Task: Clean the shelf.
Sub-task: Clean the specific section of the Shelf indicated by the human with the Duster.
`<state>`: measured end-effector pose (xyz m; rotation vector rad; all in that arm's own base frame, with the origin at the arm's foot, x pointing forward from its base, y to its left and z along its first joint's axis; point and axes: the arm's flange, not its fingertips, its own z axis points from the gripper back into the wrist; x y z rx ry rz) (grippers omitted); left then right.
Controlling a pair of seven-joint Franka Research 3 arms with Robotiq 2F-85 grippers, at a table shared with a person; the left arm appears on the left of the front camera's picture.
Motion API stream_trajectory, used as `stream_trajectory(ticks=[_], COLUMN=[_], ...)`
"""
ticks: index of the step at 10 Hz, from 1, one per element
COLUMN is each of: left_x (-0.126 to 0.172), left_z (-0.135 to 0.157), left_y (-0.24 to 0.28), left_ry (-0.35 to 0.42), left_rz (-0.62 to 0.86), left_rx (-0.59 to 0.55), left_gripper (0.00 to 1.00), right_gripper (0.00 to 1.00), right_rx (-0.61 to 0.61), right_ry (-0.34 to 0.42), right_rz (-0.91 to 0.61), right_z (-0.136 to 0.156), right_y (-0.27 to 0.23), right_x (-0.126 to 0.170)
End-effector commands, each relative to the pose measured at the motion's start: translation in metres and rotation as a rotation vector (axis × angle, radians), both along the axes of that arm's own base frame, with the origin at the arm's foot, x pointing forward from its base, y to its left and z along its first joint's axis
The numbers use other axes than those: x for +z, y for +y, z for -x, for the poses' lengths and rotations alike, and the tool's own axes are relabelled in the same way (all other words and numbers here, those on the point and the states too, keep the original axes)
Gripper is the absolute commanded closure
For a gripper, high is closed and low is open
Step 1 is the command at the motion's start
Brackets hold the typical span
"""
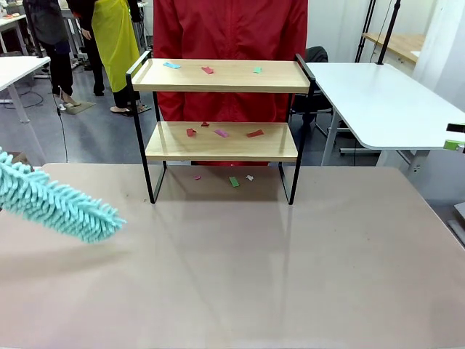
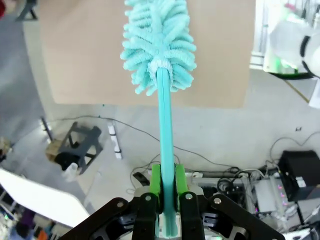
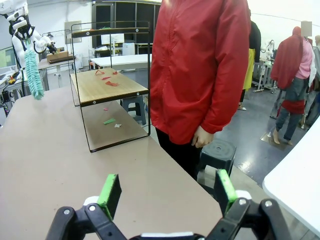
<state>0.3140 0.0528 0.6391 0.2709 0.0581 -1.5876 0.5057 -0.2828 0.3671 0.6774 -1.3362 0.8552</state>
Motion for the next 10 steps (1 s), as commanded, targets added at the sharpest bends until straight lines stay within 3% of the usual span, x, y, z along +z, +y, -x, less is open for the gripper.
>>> stream_trajectory(ticks=[1, 2, 3, 10], left_x=[-0.0069, -0.0066, -0.0033, -0.0033], left_z=[0.0051, -0.0033, 0.003, 0.003], left_y=[-0.0147, -0.0185, -0.0096, -0.0096], left_ry=[0.013, -0.005, 0.015, 0.015], left_rz=[-0.017, 0.042, -0.009, -0.009], left_rx=[-0.055, 0.0, -0.033, -0.033], left_gripper=[0.86, 0.86, 0.86, 0.86], right_gripper=[0.0, 0.0, 0.0, 0.0], right_rx=[-0.014, -0.014, -0.014, -0.014], right_ry=[0.018, 0.018, 0.018, 0.018], right_rz=[0.009, 0.009, 0.009, 0.009], right_z=[0.0002, 0.0002, 0.0002, 0.0002], right_y=[0.0036, 0.0036, 0.0036, 0.0036], right_x=[0.0069, 0.0069, 0.0069, 0.0069])
